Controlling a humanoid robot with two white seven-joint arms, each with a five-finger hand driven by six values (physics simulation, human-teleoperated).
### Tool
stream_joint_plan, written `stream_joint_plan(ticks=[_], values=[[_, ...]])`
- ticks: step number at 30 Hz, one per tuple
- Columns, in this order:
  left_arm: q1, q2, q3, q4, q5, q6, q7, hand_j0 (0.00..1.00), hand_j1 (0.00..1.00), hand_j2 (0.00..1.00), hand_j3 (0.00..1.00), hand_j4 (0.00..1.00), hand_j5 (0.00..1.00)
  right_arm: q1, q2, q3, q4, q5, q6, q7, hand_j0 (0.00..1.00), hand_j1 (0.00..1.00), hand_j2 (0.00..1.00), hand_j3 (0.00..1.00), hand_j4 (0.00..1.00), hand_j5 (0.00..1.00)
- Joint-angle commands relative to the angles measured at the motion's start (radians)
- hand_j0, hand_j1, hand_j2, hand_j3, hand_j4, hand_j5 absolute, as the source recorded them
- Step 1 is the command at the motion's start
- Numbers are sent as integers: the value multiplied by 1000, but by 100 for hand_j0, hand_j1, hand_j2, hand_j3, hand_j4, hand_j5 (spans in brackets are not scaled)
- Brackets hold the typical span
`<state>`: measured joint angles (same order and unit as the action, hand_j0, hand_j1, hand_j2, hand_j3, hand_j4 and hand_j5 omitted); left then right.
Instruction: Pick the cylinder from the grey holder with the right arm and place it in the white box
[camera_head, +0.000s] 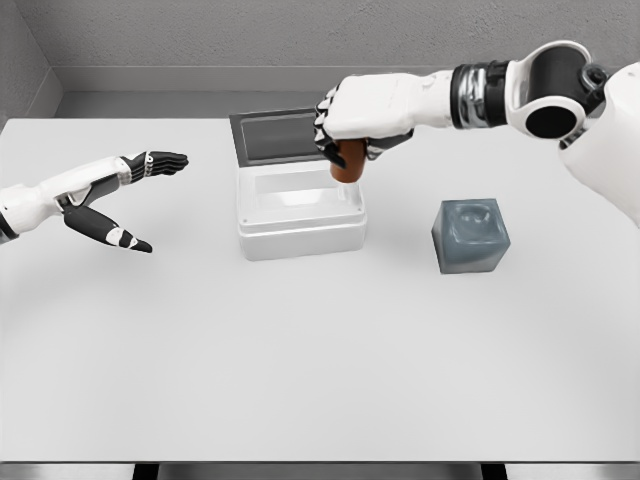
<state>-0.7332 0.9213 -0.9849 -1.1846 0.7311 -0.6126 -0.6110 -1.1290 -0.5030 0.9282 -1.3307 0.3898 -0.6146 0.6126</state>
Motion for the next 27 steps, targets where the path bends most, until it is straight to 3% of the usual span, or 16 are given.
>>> stream_joint_plan(ticks=[1, 12, 27], values=[[0, 1, 2, -1, 7, 2, 0, 100, 100, 100, 100, 100, 100, 0, 34, 17, 45, -2, 4, -2, 23, 23, 23, 23, 23, 23], [6, 1, 2, -3, 8, 2, 0, 100, 100, 100, 100, 100, 100, -11, 70, 35, 139, 12, 4, -2, 23, 23, 23, 23, 23, 23], [6, 2, 2, -1, 8, 2, 0, 100, 100, 100, 100, 100, 100, -12, 101, 50, 183, 31, 4, -2, 23, 23, 23, 23, 23, 23]])
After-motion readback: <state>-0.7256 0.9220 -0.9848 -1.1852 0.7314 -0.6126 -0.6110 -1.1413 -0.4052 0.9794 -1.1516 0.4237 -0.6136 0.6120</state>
